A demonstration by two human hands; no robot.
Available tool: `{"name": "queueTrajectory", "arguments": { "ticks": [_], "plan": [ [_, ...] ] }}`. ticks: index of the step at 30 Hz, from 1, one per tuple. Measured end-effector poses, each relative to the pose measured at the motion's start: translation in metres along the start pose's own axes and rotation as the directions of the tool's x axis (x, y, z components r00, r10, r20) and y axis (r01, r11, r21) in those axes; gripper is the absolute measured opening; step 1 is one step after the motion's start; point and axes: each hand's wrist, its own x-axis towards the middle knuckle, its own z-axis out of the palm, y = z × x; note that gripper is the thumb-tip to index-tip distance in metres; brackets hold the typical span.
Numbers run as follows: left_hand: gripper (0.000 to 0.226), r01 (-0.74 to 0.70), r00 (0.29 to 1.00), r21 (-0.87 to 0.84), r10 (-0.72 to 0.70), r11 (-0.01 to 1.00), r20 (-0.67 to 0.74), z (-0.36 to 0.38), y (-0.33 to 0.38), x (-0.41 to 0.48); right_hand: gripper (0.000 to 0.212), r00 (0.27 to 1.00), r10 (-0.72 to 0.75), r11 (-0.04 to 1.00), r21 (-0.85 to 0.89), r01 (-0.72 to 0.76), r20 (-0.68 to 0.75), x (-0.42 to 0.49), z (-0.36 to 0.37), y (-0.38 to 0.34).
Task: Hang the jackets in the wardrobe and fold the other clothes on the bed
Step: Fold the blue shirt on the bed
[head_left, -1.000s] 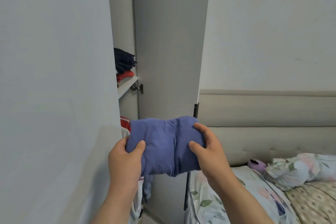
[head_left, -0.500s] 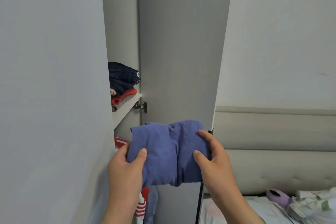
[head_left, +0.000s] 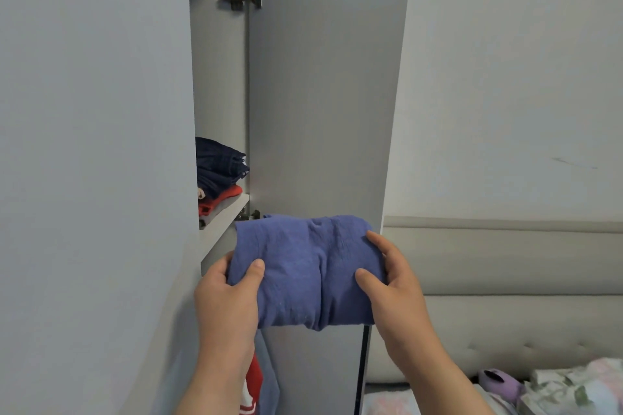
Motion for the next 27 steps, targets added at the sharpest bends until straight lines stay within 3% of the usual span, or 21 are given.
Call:
{"name": "queueTrajectory", "arguments": {
  "ticks": [3, 7, 9, 12, 17, 20, 23, 27],
  "plan": [
    [0.036, -0.044, 0.999, -0.023, 0.044, 0.999, 0.003, 0.005, 0.004, 0.013, 0.056, 1.0, -0.012, 0.999, 0.032, 0.011, 0.016, 0.021, 0.01, 0.002],
    [0.026, -0.115, 0.991, -0.029, 0.113, 0.993, -0.074, 0.017, -0.004, 0.035, 0.059, 0.997, -0.066, 0.997, 0.045, 0.065, 0.041, 0.053, 0.031, 0.014],
    [0.034, -0.152, 0.982, -0.015, 0.15, 0.988, -0.115, 0.03, -0.007, 0.047, 0.062, 0.991, -0.111, 0.992, 0.061, 0.107, 0.068, 0.072, 0.044, 0.02],
    [0.031, -0.215, 0.962, 0.032, 0.218, 0.976, -0.164, 0.051, -0.01, 0.074, 0.067, 0.967, -0.192, 0.978, 0.114, 0.175, 0.169, 0.108, 0.062, 0.027],
    [0.019, -0.316, 0.893, 0.096, 0.329, 0.944, -0.308, 0.071, -0.008, 0.133, 0.079, 0.902, -0.322, 0.929, 0.277, 0.244, 0.287, 0.182, 0.088, 0.033],
    [0.024, -0.393, 0.824, 0.164, 0.426, 0.905, -0.373, 0.081, 0.011, 0.164, 0.076, 0.886, -0.375, 0.872, 0.429, 0.238, 0.271, 0.228, 0.115, 0.029],
    [0.011, -0.435, 0.75, 0.157, 0.453, 0.887, -0.481, 0.086, 0.035, 0.196, 0.065, 0.908, -0.328, 0.79, 0.602, 0.114, 0.259, 0.276, 0.151, 0.016],
    [0.009, -0.467, 0.635, 0.182, 0.471, 0.865, -0.612, 0.087, 0.062, 0.234, 0.045, 0.902, -0.136, 0.593, 0.763, -0.257, 0.41, 0.337, 0.212, -0.006]
  ]
}}
